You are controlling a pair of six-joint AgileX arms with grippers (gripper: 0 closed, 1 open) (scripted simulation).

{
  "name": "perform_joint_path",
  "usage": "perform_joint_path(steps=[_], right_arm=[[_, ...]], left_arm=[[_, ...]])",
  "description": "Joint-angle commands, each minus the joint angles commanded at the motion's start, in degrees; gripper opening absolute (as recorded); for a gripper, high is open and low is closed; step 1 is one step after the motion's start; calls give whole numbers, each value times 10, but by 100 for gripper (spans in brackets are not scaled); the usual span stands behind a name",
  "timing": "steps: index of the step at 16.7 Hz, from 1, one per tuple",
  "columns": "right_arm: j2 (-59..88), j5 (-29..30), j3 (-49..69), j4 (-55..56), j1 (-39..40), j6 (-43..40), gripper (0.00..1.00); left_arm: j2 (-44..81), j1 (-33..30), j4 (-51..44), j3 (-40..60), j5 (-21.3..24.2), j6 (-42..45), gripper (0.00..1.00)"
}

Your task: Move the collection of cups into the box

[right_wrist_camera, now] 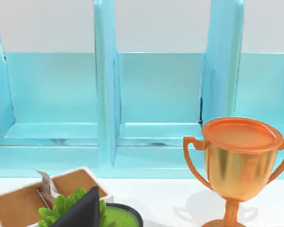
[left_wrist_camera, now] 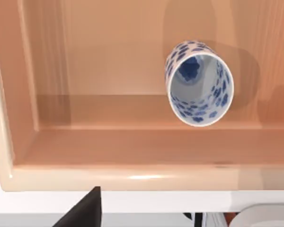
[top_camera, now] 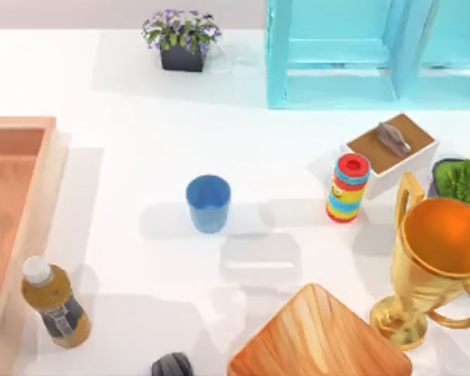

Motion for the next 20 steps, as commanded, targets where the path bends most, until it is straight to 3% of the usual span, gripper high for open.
perform_joint_path(steps=[3, 10, 15, 20], right_arm=[[0, 0, 0, 0, 0, 0, 100], [0, 0, 0, 0, 0, 0, 100], [0, 0, 0, 0, 0, 0, 100], [0, 0, 0, 0, 0, 0, 100]], left_arm=[[-1, -2, -42, 41, 0, -1, 100], [18, -19, -45, 61, 0, -21, 100], [147, -153, -52, 192, -1, -170, 100], [324, -355, -51, 356, -4, -424, 100]])
